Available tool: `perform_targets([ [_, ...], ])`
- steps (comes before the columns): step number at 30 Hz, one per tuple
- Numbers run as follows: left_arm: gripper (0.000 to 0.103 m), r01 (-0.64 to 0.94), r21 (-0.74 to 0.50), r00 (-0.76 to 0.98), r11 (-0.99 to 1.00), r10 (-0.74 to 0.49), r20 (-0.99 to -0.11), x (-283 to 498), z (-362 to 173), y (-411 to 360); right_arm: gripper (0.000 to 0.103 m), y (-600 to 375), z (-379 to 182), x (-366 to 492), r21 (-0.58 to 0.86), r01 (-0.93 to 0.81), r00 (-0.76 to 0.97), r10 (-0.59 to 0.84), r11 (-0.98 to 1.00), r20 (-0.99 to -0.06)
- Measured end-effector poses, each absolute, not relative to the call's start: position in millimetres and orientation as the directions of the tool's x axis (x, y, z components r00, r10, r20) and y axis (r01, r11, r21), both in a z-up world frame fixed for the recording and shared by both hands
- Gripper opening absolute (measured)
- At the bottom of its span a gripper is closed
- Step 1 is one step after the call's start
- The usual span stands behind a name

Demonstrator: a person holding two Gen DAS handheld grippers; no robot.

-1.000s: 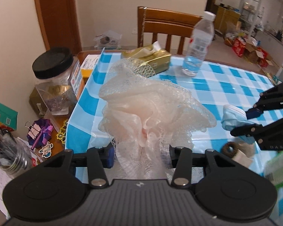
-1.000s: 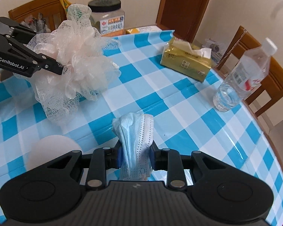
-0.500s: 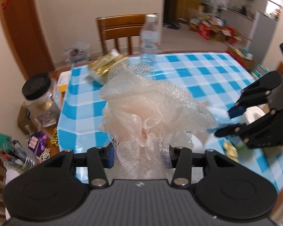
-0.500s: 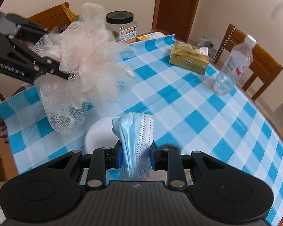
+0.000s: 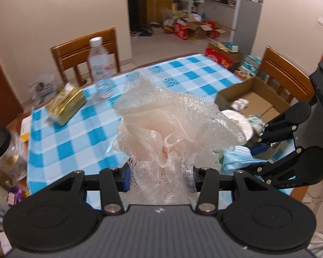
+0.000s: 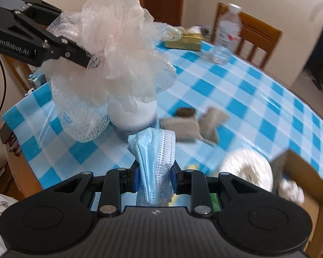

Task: Organize soft objects
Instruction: 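Carry the puff and mask over the box while the right gripper opens to drop the mask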

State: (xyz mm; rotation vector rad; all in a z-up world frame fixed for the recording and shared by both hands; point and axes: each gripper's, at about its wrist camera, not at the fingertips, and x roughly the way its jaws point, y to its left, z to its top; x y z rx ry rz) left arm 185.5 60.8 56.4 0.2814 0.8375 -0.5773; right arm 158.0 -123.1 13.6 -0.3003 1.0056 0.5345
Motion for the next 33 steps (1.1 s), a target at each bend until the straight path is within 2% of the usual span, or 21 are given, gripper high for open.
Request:
perform_targets([
  [15, 0.045, 0.650, 0.008, 0.521, 0.760, -0.438, -0.732, 178, 69, -82, 0.032, -266, 22, 131, -0.051, -0.473, 0.483, 0.211, 0.879, -0.850],
  [22, 0.045, 0.657, 0.015, 0.524, 0.754, -0.442, -0.728, 181, 67, -138, 0.032, -316, 13, 154, -0.075, -0.472, 0.497, 0.195, 0.878, -0.845],
  [29, 0.045, 0.609, 0.045, 0.565, 0.792, -0.393, -0.726, 196, 67, -166, 0.032, -338, -5, 193, -0.075, -0.511, 0.493, 0.221, 0.856, -0.842],
  [32, 0.045, 0.588, 0.058, 0.578, 0.807, -0.368, -0.729, 204, 66, -174, 0.040, -339, -12, 207, -0.069, -0.527, 0.500, 0.244, 0.847, -0.831],
  [33, 0.045, 0.581, 0.060, 0.580, 0.811, -0.361, -0.730, 207, 66, -176, 0.054, -339, -15, 211, -0.069, -0.528, 0.507, 0.248, 0.847, -0.826],
])
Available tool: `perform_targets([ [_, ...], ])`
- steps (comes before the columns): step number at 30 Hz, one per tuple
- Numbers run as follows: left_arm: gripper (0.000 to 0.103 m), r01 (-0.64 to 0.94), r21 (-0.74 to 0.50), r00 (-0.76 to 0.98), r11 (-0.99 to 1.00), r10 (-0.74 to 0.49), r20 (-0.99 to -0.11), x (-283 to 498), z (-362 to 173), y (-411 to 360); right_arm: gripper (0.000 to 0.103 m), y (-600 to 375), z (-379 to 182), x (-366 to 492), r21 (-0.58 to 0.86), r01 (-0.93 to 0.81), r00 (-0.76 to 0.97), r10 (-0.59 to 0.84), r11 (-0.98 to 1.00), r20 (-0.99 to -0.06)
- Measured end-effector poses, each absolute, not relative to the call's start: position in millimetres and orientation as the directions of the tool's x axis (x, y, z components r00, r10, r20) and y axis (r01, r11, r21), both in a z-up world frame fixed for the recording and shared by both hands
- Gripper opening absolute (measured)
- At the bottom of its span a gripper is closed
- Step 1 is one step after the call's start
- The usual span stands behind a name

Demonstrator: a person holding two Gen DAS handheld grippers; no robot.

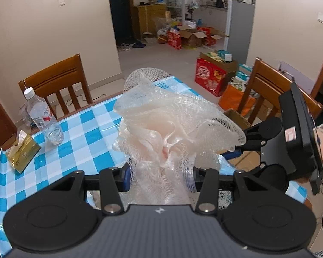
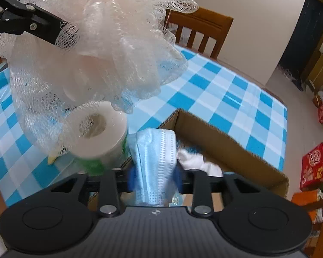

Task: Organize soft objects
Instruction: 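Carry the puff and mask over the box while the right gripper opens to drop the mask, then lower the bath puff into the box and open the left gripper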

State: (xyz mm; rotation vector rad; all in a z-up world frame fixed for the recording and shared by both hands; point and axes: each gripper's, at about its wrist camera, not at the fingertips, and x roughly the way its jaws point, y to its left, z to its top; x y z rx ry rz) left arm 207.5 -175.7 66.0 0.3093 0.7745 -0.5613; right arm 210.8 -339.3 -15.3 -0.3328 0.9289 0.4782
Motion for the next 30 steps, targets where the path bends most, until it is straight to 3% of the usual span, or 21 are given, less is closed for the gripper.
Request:
perform_targets([
  [1, 0.045, 0.575, 0.061, 0.581, 0.816, -0.355, -0.732, 211, 65, -178, 0.068, -340, -18, 215, -0.067, -0.528, 0.507, 0.250, 0.847, -0.825],
  [4, 0.045, 0.566, 0.066, 0.583, 0.822, -0.343, -0.736, 220, 64, -185, 0.084, -343, -26, 217, -0.059, -0.532, 0.509, 0.263, 0.845, -0.819],
  [9, 0.045, 0.581, 0.067, 0.572, 0.811, -0.348, -0.743, 232, 58, -202, 0.086, -353, -29, 208, -0.025, -0.510, 0.501, 0.273, 0.860, -0.821],
  [13, 0.045, 0.615, 0.059, 0.551, 0.786, -0.375, -0.745, 241, 53, -224, 0.094, -365, -26, 193, -0.016, -0.476, 0.518, 0.266, 0.879, -0.813],
  [30, 0.045, 0.783, -0.040, 0.373, 0.621, -0.520, -0.769, 255, 12, -345, 0.096, -411, -28, 148, 0.032, -0.350, 0.528, 0.225, 0.936, -0.819],
])
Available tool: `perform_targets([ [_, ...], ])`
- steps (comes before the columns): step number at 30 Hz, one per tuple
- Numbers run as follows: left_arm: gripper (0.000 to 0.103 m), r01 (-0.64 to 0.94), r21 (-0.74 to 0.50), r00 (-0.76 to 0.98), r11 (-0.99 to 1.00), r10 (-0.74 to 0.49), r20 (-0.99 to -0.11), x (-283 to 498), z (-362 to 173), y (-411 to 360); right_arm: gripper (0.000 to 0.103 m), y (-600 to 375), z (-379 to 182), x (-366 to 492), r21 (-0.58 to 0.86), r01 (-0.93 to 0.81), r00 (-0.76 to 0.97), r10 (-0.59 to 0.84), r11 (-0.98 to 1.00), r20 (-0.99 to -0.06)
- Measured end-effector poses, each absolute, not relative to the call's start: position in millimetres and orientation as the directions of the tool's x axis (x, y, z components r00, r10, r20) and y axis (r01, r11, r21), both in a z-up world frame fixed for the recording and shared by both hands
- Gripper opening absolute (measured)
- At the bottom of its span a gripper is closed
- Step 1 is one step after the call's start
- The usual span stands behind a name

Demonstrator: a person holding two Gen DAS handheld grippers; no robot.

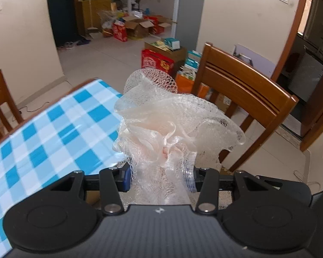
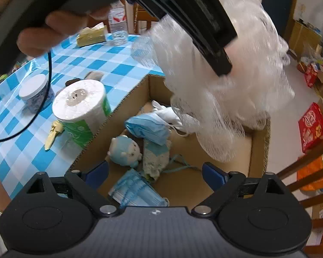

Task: Organize soft objects
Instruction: 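Lower the bath puff into the box and open the left gripper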

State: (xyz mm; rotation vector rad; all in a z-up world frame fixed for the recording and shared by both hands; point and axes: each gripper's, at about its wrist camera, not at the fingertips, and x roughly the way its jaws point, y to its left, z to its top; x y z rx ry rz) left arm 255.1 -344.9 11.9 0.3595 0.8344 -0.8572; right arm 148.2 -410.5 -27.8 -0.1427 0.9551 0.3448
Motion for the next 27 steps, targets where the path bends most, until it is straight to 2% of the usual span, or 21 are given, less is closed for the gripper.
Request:
perform_targets([
  [7, 0.047, 0.799, -0.063, 0.329, 0.598, -0.523, -0.786, 258, -5, -367, 0.096, -423, -31, 142, 0.035, -0.314, 0.528, 0.205, 0.949, -0.824],
  [10, 0.068, 0.801, -0.052, 0.332, 0.596, -0.516, -0.790, 260, -11, -373, 0.096, -426, -32, 141, 0.037, -0.302, 0.530, 0.201, 0.953, -0.824],
  [13, 0.073, 0.798, -0.022, 0.356, 0.602, -0.500, -0.789, 260, -17, -378, 0.096, -428, -33, 140, 0.037, -0.291, 0.532, 0.194, 0.956, -0.824],
  [21, 0.077, 0.789, -0.007, 0.368, 0.614, -0.483, -0.795, 259, -19, -369, 0.096, -426, -33, 138, 0.028, -0.281, 0.532, 0.179, 0.959, -0.828],
  [23, 0.091, 0.782, -0.002, 0.382, 0.623, -0.481, -0.789, 258, -14, -363, 0.096, -426, -32, 137, 0.029, -0.280, 0.533, 0.180, 0.960, -0.827],
  [27, 0.096, 0.776, 0.005, 0.414, 0.631, -0.503, -0.759, 249, 1, -348, 0.097, -424, -27, 136, 0.024, -0.274, 0.542, 0.175, 0.961, -0.822],
])
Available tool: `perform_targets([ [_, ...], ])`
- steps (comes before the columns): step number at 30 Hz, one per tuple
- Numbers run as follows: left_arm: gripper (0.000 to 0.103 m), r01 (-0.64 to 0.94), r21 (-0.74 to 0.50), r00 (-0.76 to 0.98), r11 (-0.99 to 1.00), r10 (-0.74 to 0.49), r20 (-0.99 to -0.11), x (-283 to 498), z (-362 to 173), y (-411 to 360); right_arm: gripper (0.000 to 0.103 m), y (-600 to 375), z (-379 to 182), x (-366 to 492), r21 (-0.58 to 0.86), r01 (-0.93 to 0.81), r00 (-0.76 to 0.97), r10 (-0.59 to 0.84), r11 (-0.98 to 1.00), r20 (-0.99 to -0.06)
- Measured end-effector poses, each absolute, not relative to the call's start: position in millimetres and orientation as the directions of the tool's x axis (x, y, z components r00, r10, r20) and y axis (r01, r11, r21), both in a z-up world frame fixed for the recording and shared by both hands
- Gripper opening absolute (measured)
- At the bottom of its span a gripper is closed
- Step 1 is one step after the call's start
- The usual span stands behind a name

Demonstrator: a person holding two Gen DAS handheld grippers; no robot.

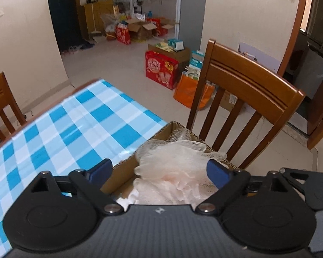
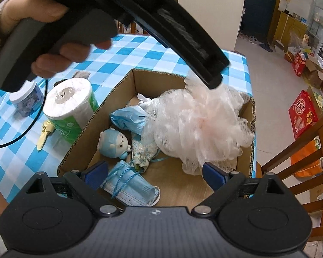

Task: Organize soft objects
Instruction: 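Lower the bath puff into the box and open the left gripper, then withdraw both grippers from the box back over the table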

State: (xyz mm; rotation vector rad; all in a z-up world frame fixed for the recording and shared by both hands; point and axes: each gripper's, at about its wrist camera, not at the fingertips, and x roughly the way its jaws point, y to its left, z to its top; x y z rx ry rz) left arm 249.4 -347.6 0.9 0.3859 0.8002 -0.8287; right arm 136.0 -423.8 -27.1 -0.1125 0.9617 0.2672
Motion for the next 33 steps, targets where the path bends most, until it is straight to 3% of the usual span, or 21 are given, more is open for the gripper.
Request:
perform_targets([
  [9, 0.100, 0.743, 0.034, 0.472, 0.668, -0.488, -0.734, 224, 18, -310, 0.103, -412, -18, 131, 0.007, -0.237, 0.574, 0.146, 0.972, -0.806],
  [24, 0.100, 0.599, 0.002, 0.545, 0.801, -0.406, -0.733, 173, 6, -227, 0.103, -378, -17, 116, 0.009, -0.192, 0.593, 0.123, 0.981, -0.796],
  [33, 0.100, 0.558, 0.049, 0.587, 0.829, -0.352, -0.729, 146, -10, -180, 0.103, -353, -17, 108, 0.008, -0.154, 0.600, 0.100, 0.988, -0.794],
])
